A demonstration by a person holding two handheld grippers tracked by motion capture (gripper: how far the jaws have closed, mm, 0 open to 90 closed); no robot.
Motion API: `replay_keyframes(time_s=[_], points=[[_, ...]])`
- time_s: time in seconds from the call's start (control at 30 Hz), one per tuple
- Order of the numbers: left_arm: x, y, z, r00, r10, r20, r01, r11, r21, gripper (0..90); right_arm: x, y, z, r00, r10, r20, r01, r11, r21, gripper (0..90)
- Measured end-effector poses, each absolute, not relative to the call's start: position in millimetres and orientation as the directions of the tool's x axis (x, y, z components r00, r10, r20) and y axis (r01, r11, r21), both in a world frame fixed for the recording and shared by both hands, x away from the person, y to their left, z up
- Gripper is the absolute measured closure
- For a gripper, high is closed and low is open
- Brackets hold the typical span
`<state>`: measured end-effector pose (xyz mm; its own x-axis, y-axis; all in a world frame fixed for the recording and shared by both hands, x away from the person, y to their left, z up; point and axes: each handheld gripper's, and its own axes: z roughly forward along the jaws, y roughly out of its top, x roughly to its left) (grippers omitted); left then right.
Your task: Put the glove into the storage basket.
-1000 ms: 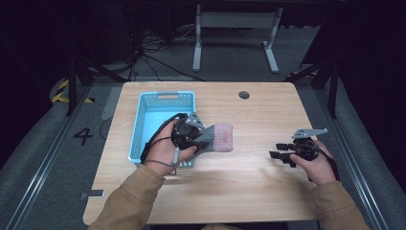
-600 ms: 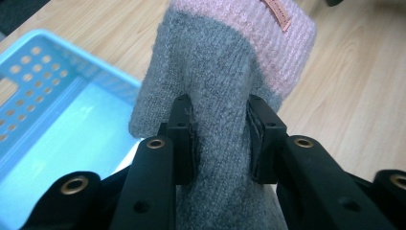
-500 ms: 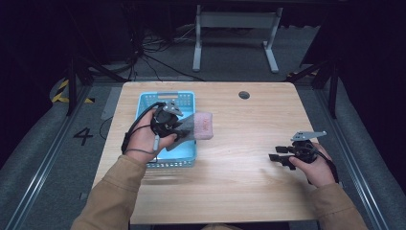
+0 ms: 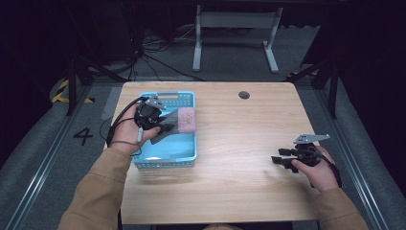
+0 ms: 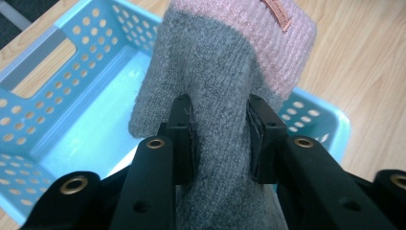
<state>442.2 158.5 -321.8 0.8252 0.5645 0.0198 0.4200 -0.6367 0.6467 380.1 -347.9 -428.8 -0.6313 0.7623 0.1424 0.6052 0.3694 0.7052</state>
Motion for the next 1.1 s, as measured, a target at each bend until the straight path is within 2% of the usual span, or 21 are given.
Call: replay_keyframes(time_s=[0.53,1.1], points=[[473,174,-363,0.807,0.591,-0.008,0.485,-0.654,0.581,67.8,374,-352,-430,-0.620,0.771,0.142,0.613,0.364,0.701,46.6],[489,162,-390,0.802,0.596,-0.034,0.532,-0.688,0.494,67.2,374,-348,-432,-0.631,0.763,0.139,0.610,0.377,0.697,45.8]])
